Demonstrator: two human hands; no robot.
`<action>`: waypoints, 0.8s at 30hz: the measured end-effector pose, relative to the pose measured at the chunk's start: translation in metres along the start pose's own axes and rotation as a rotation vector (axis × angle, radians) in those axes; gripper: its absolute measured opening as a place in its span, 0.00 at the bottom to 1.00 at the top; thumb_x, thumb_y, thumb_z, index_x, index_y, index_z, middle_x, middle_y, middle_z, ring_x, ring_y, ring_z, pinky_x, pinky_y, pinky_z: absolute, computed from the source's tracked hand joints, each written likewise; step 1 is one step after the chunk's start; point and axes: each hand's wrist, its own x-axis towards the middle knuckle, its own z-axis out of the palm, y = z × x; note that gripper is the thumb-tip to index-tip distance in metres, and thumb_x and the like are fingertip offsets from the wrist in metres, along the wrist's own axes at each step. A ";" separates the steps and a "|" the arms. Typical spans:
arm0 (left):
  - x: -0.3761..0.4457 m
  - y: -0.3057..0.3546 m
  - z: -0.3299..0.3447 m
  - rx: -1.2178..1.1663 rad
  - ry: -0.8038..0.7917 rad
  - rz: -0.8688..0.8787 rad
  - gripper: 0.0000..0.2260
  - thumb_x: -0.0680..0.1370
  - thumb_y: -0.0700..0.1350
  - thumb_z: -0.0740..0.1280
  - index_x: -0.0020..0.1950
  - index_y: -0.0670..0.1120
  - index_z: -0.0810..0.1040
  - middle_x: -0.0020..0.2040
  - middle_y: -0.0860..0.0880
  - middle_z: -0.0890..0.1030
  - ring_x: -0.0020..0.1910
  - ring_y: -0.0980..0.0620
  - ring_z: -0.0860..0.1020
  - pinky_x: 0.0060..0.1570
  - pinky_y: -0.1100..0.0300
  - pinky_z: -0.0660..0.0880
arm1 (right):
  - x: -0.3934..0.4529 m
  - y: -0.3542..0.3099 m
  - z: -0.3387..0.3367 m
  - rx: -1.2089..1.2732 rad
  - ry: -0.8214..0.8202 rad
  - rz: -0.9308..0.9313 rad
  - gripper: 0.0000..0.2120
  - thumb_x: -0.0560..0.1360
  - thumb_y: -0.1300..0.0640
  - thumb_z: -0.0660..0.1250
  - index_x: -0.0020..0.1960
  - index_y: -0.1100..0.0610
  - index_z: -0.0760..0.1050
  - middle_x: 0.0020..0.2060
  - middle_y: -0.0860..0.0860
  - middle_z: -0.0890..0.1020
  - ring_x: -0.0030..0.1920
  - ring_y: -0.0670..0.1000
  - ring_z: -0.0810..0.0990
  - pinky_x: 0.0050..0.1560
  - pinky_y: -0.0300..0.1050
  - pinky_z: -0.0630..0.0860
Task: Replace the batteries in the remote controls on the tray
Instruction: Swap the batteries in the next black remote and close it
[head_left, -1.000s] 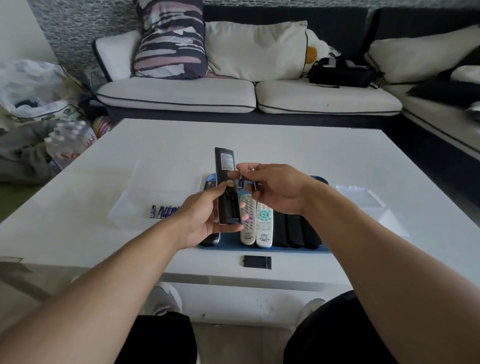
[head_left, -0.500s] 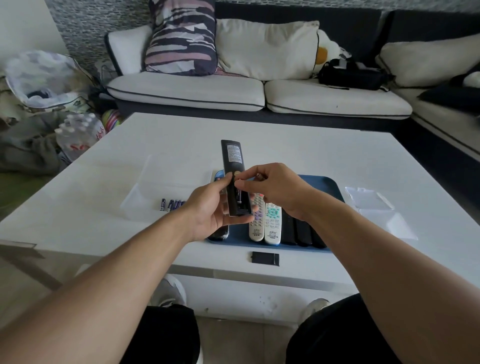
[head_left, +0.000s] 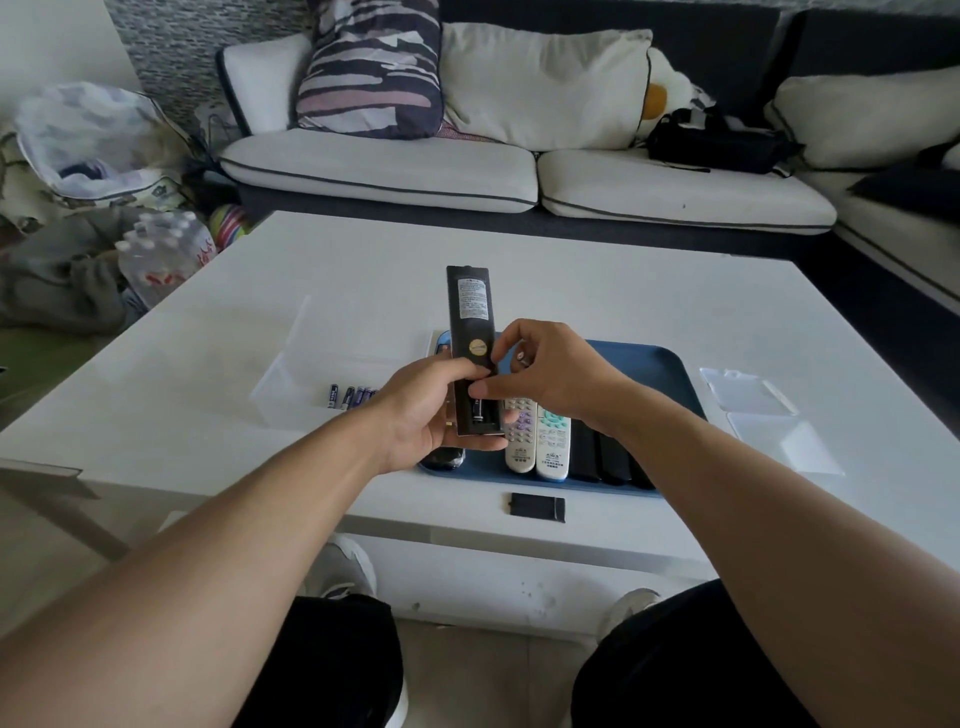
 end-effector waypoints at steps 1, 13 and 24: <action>0.000 0.000 0.000 0.012 0.001 -0.002 0.13 0.82 0.41 0.61 0.65 0.40 0.78 0.48 0.41 0.85 0.54 0.37 0.84 0.48 0.42 0.83 | 0.000 0.001 0.001 0.002 -0.012 0.012 0.18 0.64 0.49 0.83 0.46 0.52 0.78 0.32 0.46 0.73 0.29 0.42 0.68 0.29 0.32 0.65; 0.005 0.001 0.001 -0.076 0.157 0.082 0.12 0.84 0.35 0.59 0.66 0.33 0.72 0.54 0.36 0.83 0.50 0.35 0.84 0.45 0.38 0.82 | -0.002 0.009 -0.027 0.208 -0.054 0.093 0.07 0.78 0.59 0.70 0.55 0.57 0.81 0.47 0.50 0.87 0.47 0.49 0.85 0.49 0.43 0.79; 0.009 0.002 0.007 -0.215 0.202 0.183 0.10 0.84 0.35 0.59 0.62 0.33 0.74 0.51 0.36 0.83 0.47 0.40 0.84 0.54 0.41 0.81 | -0.011 -0.002 -0.009 0.023 0.205 -0.179 0.06 0.69 0.56 0.80 0.44 0.53 0.85 0.35 0.45 0.86 0.35 0.40 0.82 0.37 0.29 0.73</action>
